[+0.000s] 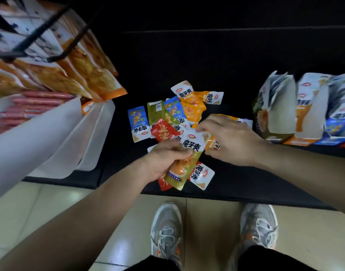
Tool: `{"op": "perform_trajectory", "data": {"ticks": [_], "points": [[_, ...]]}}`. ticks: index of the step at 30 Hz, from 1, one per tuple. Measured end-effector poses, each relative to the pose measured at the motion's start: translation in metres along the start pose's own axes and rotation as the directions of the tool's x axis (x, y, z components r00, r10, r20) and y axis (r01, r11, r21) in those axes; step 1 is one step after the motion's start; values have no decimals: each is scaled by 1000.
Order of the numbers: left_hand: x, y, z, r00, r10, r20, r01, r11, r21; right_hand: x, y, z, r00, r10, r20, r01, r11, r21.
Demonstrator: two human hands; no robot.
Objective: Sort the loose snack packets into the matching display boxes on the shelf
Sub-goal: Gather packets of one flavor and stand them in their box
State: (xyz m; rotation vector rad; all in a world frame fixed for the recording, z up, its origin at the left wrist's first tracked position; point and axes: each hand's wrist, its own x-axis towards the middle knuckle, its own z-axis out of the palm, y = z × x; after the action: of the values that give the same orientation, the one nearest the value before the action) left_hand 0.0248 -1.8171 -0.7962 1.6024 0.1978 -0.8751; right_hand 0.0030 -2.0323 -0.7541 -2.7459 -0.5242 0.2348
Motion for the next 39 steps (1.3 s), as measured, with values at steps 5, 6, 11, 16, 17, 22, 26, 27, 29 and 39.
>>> {"op": "perform_trajectory", "data": {"ticks": [5, 6, 11, 16, 17, 22, 26, 27, 29, 39], "points": [[27, -21, -42, 949, 50, -313, -45, 999, 22, 42, 30, 43, 993, 102, 66, -107, 992, 64], [33, -24, -50, 926, 50, -374, -50, 999, 11, 53, 31, 53, 992, 108, 61, -112, 992, 66], [59, -34, -72, 853, 43, -520, -43, 999, 12, 100, 27, 93, 963, 268, -17, -260, 948, 185], [77, -41, -57, 827, 131, -546, -112, 991, 68, 114, 20, 99, 935, 353, -21, -349, 931, 106], [78, -43, -53, 826, 151, -543, -120, 988, 93, 114, 20, 99, 933, 361, -8, -357, 925, 131], [81, -47, -53, 825, 194, -531, -127, 979, 160, 111, 15, 108, 905, 416, -94, -410, 909, 75], [84, -50, -55, 840, 163, -518, -106, 985, 138, 113, 12, 115, 882, 466, -75, -459, 884, 87], [84, -50, -54, 842, 167, -514, -105, 984, 147, 114, 11, 114, 880, 474, -40, -467, 876, 120], [86, -50, -53, 842, 175, -511, -99, 980, 172, 114, 10, 111, 883, 469, 11, -460, 863, 207], [81, -41, -59, 847, 204, -491, -120, 973, 198, 91, 43, 70, 799, 473, -373, -210, 799, 563]]}}
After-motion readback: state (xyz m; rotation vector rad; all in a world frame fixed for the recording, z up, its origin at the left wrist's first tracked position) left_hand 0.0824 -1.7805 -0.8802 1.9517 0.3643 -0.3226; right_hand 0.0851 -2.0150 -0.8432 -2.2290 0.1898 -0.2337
